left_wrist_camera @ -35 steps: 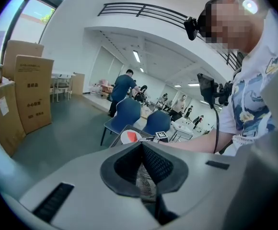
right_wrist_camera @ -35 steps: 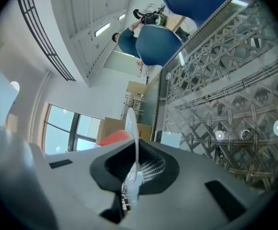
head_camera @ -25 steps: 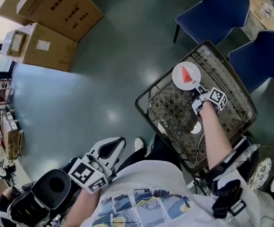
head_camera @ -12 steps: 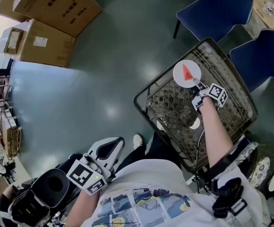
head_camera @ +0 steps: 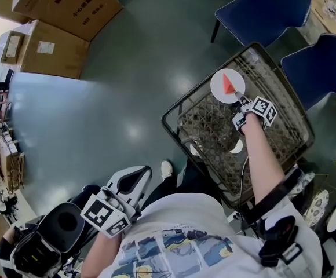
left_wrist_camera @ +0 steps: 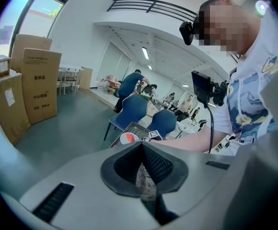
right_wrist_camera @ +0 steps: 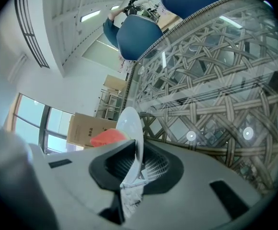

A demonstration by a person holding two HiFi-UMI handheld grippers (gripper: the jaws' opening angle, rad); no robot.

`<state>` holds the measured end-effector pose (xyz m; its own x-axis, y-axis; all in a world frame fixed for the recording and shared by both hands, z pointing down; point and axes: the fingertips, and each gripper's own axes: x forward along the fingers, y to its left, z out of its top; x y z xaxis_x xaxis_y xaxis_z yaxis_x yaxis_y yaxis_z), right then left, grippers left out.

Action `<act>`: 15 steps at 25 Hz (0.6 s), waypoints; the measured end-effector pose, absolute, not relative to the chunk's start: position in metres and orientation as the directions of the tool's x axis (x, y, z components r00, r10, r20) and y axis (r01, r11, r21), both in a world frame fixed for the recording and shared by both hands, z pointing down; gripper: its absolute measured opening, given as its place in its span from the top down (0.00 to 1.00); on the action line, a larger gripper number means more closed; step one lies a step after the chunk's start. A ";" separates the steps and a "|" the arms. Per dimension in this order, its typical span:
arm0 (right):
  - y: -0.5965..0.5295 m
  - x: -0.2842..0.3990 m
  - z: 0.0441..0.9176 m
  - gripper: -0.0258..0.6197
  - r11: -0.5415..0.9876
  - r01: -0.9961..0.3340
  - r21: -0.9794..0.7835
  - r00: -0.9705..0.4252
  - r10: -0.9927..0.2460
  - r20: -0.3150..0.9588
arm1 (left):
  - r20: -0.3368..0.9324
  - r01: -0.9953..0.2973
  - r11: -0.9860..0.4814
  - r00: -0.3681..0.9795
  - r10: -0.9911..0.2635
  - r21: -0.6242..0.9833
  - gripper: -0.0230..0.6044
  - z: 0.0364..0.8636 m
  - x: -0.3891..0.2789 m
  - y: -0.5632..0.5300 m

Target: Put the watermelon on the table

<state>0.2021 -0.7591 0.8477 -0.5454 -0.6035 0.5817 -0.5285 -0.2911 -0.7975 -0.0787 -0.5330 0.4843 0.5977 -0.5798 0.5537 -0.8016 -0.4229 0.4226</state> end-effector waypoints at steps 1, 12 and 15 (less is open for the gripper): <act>-0.759 0.202 0.848 0.92 -0.289 -0.541 -0.790 -0.542 -0.598 0.590 | 0.554 -0.801 -0.423 0.599 -0.578 0.423 0.95 0.485 -0.079 -0.533; -0.762 0.206 0.843 0.86 -0.239 -0.738 -0.632 -0.449 -0.525 0.723 | 0.553 -0.790 -0.450 0.613 -0.565 0.416 0.95 0.486 -0.074 -0.535; -0.762 0.207 0.843 0.85 -0.236 -0.779 -0.581 -0.413 -0.504 0.758 | 0.551 -0.788 -0.449 0.616 -0.564 0.421 0.95 0.487 -0.073 -0.534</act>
